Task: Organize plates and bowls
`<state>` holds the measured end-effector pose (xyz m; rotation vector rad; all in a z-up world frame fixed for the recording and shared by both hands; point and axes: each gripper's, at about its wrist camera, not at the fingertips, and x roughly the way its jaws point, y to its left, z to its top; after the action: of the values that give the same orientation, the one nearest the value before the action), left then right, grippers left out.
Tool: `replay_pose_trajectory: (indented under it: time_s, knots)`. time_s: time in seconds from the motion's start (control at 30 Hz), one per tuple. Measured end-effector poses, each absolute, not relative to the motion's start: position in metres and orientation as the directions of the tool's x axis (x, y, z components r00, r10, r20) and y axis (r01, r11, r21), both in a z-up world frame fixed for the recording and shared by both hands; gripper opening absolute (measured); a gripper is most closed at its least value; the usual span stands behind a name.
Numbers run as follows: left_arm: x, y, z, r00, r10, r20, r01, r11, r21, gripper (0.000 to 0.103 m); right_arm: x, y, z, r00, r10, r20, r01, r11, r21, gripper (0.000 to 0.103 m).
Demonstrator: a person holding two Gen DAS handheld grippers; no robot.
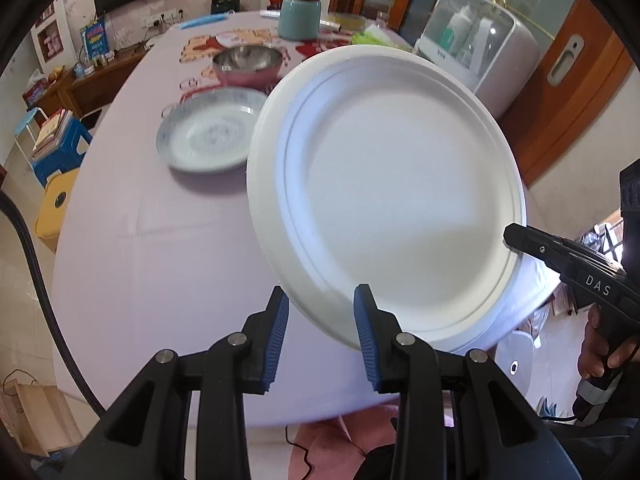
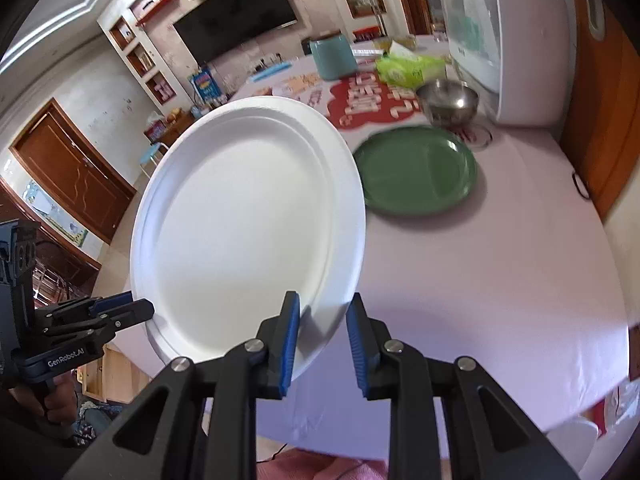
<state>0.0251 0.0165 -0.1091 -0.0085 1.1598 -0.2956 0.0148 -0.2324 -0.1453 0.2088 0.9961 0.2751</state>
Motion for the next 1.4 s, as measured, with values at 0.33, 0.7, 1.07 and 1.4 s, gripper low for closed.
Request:
replay_pose_trajectory:
  time_s: [0.33, 0.7, 1.07, 1.4]
  knots:
    - [0.008, 0.016, -0.134, 0.296, -0.220, -0.930, 0.226, 0.962, -0.155, 0.032, -0.014, -0.227, -0.173, 0.457, 0.303, -0.836, -0.088, 0.951, 0.296, 0.026]
    - [0.003, 0.007, -0.159, 0.253, -0.189, -0.949, 0.202, 0.969, -0.139, 0.035, -0.017, -0.234, -0.195, 0.402, 0.321, -0.858, -0.068, 0.944, 0.322, 0.026]
    - [0.021, -0.012, -0.171, 0.275, -0.085, -0.958, 0.138, 0.989, -0.048, 0.035, 0.004, -0.242, -0.207, 0.379, 0.334, -0.863, -0.157, 0.942, 0.296, 0.038]
    - [0.009, -0.007, -0.160, 0.314, -0.059, -0.948, 0.009, 0.998, -0.060, 0.038, 0.015, -0.255, -0.198, 0.411, 0.363, -0.836, -0.225, 0.929, 0.294, 0.063]
